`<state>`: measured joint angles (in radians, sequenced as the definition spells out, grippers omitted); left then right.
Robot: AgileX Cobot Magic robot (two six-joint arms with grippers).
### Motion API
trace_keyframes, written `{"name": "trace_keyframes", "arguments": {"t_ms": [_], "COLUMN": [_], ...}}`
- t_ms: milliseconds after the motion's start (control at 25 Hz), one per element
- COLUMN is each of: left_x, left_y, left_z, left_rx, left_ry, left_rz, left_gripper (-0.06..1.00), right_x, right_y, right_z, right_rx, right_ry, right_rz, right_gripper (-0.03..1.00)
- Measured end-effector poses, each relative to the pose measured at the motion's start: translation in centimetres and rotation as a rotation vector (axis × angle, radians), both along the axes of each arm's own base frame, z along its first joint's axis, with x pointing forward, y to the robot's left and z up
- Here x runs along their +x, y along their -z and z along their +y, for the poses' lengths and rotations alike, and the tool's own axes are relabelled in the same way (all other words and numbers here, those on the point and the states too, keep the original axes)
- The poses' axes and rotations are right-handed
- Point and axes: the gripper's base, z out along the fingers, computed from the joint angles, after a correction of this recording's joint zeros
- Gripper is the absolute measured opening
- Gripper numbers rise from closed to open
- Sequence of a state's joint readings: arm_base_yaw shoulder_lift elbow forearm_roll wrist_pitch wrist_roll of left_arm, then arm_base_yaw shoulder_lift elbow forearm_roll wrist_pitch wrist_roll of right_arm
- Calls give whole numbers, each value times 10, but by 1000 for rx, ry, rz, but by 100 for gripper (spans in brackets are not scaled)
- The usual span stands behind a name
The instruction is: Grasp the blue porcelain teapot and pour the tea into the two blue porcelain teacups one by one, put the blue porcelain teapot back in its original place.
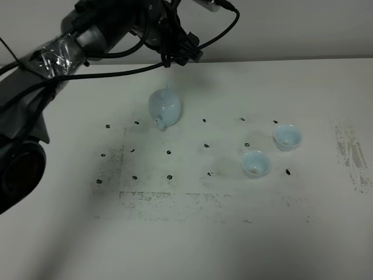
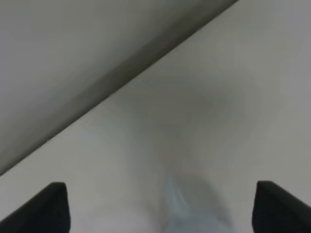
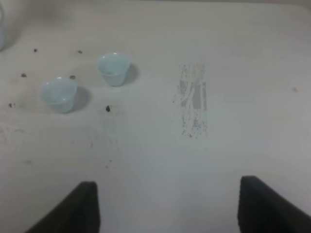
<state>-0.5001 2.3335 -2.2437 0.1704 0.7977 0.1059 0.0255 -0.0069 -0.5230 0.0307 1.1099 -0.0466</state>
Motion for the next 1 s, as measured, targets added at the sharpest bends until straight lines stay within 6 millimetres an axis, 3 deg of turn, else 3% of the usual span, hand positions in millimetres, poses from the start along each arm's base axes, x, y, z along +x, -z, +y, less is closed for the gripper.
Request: {"name": "trace_keyframes", "arguments": {"t_ms": [360,600,1000], "left_x": [9,5,2], "left_y": [48,62,75], "left_z": [-22,-25,-24], "left_rx": [-57,-83,-72], "left_ry": [120,131,125], "left_rz": [34,124,199], "left_gripper": [73,71,56], "right_x": [0,0,0], "right_y": [0,0,0], "right_z": [0,0,0], "right_rx": [0,0,0], "right_ry": [0,0,0], "right_rz": [0,0,0], "right_gripper": [58,58,58]}}
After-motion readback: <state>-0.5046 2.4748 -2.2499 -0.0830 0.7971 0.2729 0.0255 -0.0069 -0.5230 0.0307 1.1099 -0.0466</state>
